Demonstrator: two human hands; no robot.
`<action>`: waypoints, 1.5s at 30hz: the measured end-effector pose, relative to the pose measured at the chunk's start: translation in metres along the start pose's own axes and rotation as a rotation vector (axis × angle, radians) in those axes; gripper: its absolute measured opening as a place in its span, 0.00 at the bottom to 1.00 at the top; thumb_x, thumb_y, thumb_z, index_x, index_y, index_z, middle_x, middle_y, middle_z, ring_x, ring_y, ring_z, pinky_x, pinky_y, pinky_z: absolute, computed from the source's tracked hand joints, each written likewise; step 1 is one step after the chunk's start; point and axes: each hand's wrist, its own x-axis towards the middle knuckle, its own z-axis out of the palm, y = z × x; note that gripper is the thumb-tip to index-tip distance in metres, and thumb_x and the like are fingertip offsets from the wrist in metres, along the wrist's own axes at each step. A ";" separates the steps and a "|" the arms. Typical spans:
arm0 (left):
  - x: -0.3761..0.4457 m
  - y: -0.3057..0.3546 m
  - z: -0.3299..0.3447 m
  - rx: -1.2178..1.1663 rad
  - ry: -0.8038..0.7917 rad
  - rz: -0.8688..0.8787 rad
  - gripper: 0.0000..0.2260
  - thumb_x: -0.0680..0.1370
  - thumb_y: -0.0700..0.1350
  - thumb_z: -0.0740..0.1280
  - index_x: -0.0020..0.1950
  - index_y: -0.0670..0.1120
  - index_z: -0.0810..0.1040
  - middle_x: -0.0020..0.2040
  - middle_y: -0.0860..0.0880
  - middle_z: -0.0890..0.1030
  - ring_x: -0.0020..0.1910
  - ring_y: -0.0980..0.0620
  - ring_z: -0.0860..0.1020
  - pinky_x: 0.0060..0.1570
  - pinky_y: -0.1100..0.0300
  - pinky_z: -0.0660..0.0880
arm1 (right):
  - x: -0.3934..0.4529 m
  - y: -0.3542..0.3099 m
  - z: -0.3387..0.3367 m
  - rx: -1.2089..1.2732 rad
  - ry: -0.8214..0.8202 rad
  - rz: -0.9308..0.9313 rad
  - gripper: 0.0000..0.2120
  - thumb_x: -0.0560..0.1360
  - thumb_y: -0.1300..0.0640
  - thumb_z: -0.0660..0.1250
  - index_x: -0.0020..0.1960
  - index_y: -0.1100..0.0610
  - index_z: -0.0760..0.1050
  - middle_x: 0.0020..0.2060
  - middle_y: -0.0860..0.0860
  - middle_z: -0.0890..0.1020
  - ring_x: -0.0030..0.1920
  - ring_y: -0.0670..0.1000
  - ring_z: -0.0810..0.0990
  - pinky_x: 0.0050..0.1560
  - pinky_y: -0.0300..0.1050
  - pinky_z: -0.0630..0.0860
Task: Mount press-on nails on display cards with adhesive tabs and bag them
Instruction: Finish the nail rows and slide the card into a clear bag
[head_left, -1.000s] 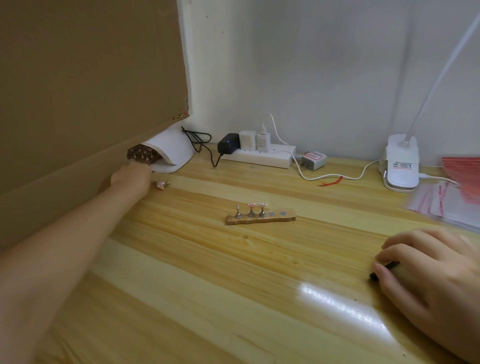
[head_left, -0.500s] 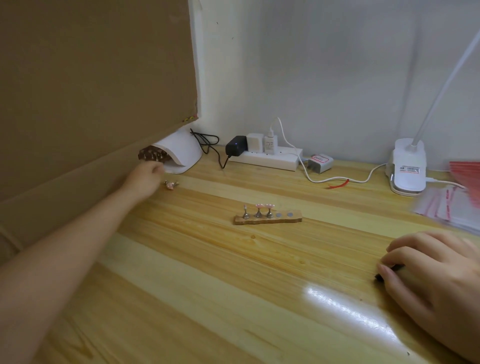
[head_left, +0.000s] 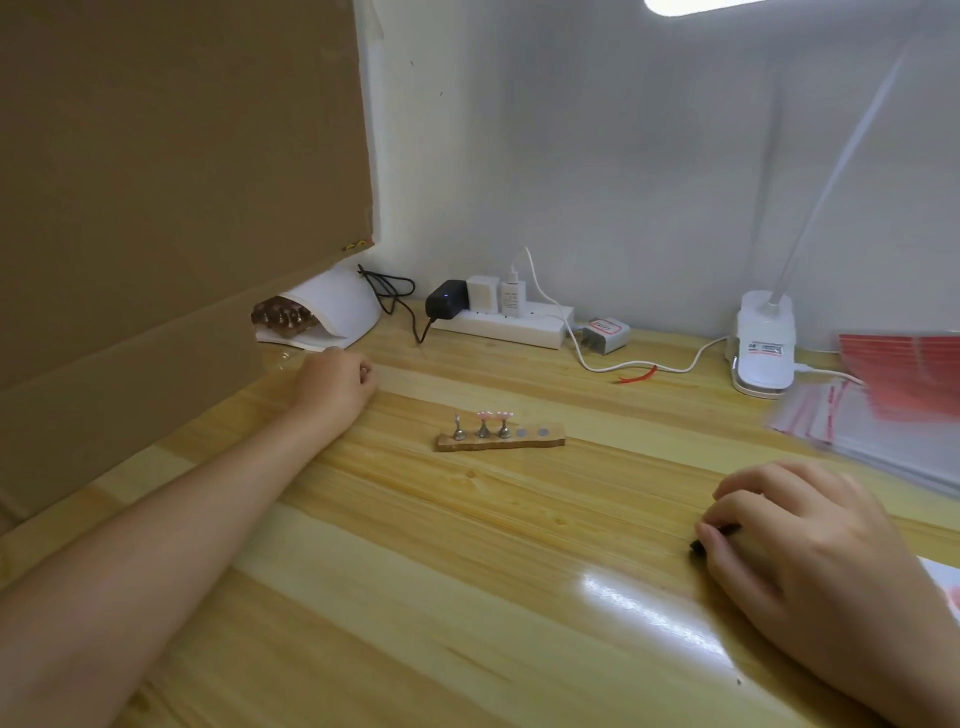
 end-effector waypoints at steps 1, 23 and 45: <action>-0.002 0.000 0.000 0.007 -0.003 -0.005 0.08 0.78 0.44 0.65 0.46 0.43 0.83 0.39 0.47 0.80 0.41 0.46 0.78 0.34 0.57 0.68 | 0.000 0.000 -0.001 0.000 -0.003 0.002 0.15 0.73 0.50 0.60 0.34 0.56 0.79 0.38 0.50 0.80 0.40 0.60 0.79 0.39 0.53 0.72; -0.084 0.187 -0.002 -0.939 -0.187 -0.185 0.08 0.83 0.50 0.59 0.54 0.52 0.77 0.46 0.55 0.80 0.41 0.56 0.76 0.38 0.62 0.71 | 0.006 -0.002 -0.023 -0.059 -0.157 0.305 0.07 0.66 0.57 0.76 0.41 0.57 0.80 0.39 0.52 0.80 0.42 0.59 0.78 0.41 0.50 0.71; -0.105 0.248 -0.011 -1.161 -0.153 -0.314 0.10 0.82 0.50 0.62 0.44 0.50 0.79 0.42 0.52 0.81 0.43 0.52 0.79 0.49 0.51 0.80 | 0.009 0.041 -0.001 -0.034 -0.413 0.574 0.19 0.80 0.40 0.56 0.60 0.46 0.79 0.68 0.47 0.71 0.65 0.55 0.62 0.65 0.49 0.56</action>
